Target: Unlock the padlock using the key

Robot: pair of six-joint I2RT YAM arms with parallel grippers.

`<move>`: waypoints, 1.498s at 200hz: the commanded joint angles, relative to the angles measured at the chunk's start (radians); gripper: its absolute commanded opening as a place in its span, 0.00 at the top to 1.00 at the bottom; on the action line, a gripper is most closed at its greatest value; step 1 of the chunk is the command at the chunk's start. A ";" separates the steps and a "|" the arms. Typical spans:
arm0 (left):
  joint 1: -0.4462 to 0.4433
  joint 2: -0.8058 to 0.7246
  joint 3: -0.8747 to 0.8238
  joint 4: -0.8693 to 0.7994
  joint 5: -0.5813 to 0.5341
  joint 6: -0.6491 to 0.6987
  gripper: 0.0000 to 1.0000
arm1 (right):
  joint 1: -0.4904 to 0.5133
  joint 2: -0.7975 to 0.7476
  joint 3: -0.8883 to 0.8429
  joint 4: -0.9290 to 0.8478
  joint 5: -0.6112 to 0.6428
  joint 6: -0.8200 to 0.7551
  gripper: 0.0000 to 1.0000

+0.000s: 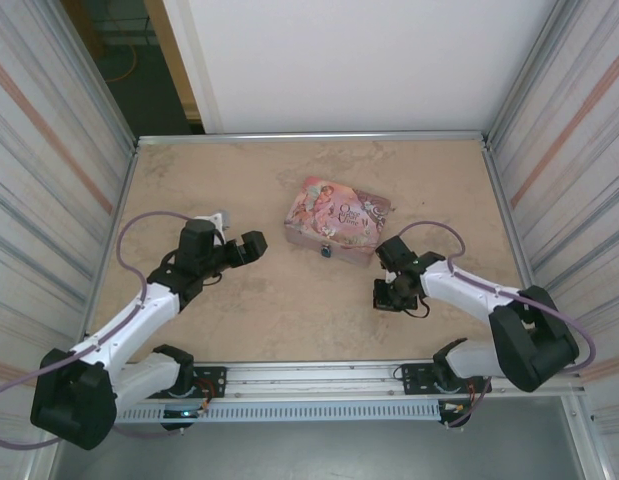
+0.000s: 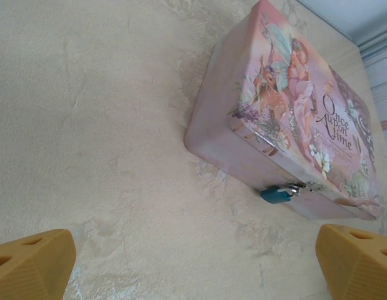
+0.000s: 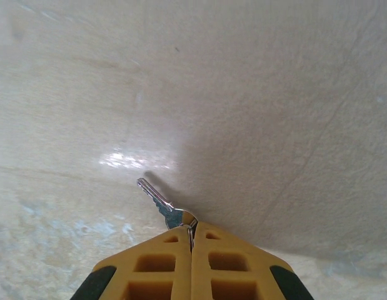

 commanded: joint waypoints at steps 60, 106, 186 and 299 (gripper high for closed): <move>-0.002 -0.039 0.068 0.102 0.151 0.006 0.06 | 0.008 -0.300 -0.086 0.364 -0.072 0.134 1.00; -0.078 0.030 0.174 0.133 0.245 0.025 0.24 | 0.009 -0.385 -0.096 0.571 -0.133 0.189 1.00; -0.289 0.231 0.381 0.155 0.254 0.061 0.42 | 0.044 -0.416 -0.048 0.642 -0.181 0.204 1.00; -0.368 0.406 0.464 0.246 0.309 0.003 0.51 | 0.087 -0.414 -0.008 0.671 -0.150 0.196 1.00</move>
